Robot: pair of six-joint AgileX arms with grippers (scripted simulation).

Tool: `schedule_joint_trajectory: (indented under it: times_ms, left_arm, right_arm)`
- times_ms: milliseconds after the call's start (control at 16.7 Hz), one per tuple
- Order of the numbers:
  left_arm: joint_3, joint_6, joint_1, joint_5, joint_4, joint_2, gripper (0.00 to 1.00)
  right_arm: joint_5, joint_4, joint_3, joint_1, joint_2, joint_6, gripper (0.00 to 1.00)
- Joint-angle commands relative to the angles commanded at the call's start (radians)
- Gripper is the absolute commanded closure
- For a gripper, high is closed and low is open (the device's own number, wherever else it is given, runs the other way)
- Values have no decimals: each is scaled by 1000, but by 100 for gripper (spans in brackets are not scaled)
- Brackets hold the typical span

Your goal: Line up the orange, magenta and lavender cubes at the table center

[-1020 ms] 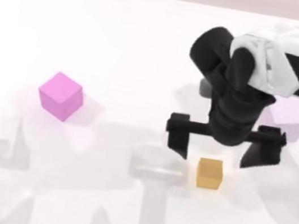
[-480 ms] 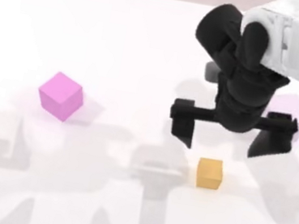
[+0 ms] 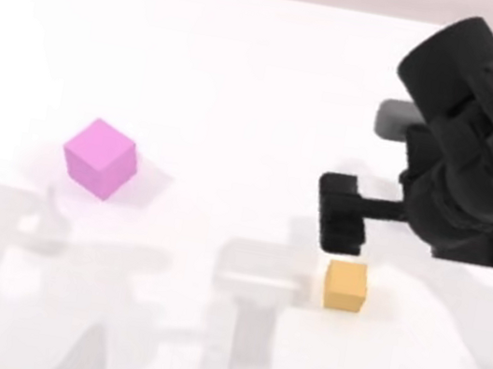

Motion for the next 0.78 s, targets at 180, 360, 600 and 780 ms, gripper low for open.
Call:
schedule_joint_trajectory:
  times_ms: [180, 360, 600, 780]
  left_arm:
    - [243, 36, -37, 2, -165, 294, 0]
    - [501, 73, -76, 4, -348, 635, 0]
    - [833, 122, -126, 5, -589, 1082, 0]
    - [1054, 154, -158, 5, -746, 1356, 0]
  right_arm:
    - [-7, 138, -216, -31, -276, -80, 0]
    - [-14, 293, -465, -98, -583, -169, 0]
    - [-21, 503, -787, -232, -974, -289, 0]
    - [-19, 647, -981, -351, -1214, -369, 0]
